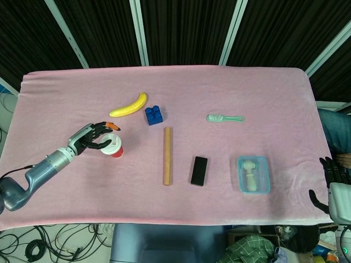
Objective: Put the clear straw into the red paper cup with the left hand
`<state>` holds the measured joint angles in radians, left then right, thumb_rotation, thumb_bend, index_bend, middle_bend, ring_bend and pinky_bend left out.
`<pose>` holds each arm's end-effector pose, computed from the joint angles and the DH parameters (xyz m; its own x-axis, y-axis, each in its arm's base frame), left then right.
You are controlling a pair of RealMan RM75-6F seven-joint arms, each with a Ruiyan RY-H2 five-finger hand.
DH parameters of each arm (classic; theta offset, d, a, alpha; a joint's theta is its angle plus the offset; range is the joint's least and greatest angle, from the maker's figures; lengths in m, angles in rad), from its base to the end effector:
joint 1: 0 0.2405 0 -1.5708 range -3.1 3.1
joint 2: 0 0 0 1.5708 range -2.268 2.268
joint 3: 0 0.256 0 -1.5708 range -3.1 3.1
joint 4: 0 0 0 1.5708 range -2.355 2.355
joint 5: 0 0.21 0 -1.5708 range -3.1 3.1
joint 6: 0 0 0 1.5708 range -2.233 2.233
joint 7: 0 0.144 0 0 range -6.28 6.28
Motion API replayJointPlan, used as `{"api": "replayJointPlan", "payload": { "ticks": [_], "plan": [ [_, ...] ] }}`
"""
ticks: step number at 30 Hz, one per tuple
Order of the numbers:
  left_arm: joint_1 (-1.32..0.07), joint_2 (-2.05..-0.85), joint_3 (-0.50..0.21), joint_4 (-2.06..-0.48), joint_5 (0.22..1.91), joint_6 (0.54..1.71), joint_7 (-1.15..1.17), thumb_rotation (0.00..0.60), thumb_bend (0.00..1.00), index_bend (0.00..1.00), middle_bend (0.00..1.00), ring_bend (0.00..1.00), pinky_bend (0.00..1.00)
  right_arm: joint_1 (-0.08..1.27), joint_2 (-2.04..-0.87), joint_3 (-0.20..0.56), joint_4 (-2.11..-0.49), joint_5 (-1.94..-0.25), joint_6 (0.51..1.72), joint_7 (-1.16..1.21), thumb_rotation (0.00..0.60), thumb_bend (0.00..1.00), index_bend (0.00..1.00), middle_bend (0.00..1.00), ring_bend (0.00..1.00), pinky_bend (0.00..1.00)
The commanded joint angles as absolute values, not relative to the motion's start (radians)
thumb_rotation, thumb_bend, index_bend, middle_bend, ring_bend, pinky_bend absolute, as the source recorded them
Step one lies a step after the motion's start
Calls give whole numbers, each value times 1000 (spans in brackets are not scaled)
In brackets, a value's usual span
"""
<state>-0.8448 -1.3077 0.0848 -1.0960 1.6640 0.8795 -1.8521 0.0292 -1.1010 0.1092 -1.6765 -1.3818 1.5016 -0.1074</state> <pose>-0.2303 0.3903 0.0687 -0.6209 0.6016 0.5025 0.7347 0.2232 0.6406 -0.3193 -0.1738 0.1754 0.4403 0.0343 0.8972 -0.8894 0.1529 0.4307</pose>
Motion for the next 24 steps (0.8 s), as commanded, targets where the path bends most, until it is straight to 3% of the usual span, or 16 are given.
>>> {"api": "replayJointPlan", "payload": {
  "ticks": [1,8,13,19,24],
  "plan": [
    [-853,-1299,96,-1098,1676,882,-1855,600,388,297,228,0,62,29,-1101,109,-1677,-1382,1501,-107,600,260,56,41,159,200],
    [-864,-1260,120,-1119,1699,903,-1827,600,386,282,215,0,48,29,-1101,109,-1678,-1383,1502,-108,600,261,56,41,159,199],
    [-849,-1223,96,-1145,1663,929,-1675,600,386,278,215,0,48,30,-1102,108,-1676,-1384,1502,-108,600,261,57,41,159,200],
    [-807,-1181,25,-1231,1566,977,-1249,600,383,263,212,0,49,29,-1103,107,-1678,-1387,1504,-111,600,261,56,41,159,200],
    [-731,-1123,-25,-1397,1454,1072,-785,600,376,261,205,0,50,29,-1103,107,-1678,-1387,1504,-113,600,261,56,41,159,200]
  ]
}}
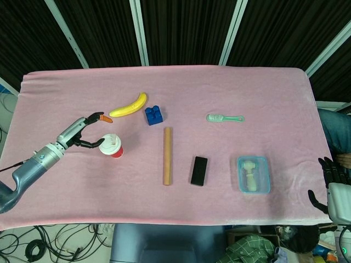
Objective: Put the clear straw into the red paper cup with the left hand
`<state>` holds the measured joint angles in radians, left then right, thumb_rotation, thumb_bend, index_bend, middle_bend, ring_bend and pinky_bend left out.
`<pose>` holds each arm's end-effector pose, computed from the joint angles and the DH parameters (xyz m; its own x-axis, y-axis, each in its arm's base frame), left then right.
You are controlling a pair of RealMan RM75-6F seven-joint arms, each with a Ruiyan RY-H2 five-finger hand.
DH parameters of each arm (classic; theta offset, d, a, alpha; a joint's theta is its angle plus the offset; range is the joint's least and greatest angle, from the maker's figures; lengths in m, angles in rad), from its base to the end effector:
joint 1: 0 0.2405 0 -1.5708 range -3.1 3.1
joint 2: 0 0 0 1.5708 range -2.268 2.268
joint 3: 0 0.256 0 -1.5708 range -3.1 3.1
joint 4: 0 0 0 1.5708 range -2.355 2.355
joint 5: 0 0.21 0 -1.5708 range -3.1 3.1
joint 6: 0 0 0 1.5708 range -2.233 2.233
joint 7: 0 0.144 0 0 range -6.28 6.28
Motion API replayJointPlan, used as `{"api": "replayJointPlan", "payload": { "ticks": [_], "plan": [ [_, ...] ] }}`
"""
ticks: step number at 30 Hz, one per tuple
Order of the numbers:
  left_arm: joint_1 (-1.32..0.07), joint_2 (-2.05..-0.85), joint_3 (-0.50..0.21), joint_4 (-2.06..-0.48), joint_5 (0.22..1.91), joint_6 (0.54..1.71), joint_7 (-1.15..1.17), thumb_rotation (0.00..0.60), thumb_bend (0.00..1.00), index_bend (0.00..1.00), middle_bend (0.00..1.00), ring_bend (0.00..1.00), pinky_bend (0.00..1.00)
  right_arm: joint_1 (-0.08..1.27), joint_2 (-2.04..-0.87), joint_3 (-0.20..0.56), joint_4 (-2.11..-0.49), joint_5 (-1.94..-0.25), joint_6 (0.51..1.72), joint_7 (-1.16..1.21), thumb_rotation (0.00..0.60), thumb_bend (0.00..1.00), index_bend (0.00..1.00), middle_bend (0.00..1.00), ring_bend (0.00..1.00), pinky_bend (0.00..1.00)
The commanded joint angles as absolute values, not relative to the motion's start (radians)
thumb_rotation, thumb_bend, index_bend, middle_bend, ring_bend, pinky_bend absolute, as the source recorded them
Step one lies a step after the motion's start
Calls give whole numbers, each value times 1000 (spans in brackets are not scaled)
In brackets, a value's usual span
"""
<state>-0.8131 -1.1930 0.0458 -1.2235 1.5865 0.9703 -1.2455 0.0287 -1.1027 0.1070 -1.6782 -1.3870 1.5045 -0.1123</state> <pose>-0.2196 0.3865 0.1108 -0.2073 0.5412 0.8149 0.9243 -0.1645 0.3444 -0.3183 -0.1733 0.1745 0.4425 0.0344 0.8961 -0.8889 0.1485 0.4333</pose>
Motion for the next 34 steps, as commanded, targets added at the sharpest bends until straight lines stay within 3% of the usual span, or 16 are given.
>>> {"api": "replayJointPlan", "payload": {
  "ticks": [1,5,6,9,14,22,34],
  "plan": [
    [-712,-1104,-27,-1441,1435,1096,-674,600,374,260,202,0,50,29,-1102,107,-1677,-1387,1504,-113,600,261,56,41,159,199],
    [-631,-1033,-18,-1623,1359,1194,-310,600,367,255,198,0,49,29,-1103,107,-1676,-1389,1504,-112,600,261,56,41,159,200],
    [-574,-993,13,-1713,1343,1264,-137,600,365,254,197,0,49,30,-1102,106,-1676,-1394,1506,-112,600,261,56,41,159,200],
    [-490,-963,49,-1860,1325,1359,42,600,343,240,179,0,49,30,-1102,105,-1676,-1399,1507,-111,600,260,56,41,159,199],
    [-381,-925,113,-1948,1370,1427,66,600,310,222,131,0,49,31,-1102,102,-1675,-1406,1508,-112,600,261,56,40,159,199],
    [-217,-931,147,-1864,1491,1601,-2,600,307,220,114,0,33,30,-1102,103,-1677,-1407,1511,-109,600,261,56,41,159,200],
    [-199,-921,110,-1812,1525,1568,-92,600,307,220,123,0,21,33,-1112,110,-1681,-1398,1510,-112,600,260,56,41,159,199]
  ]
}}
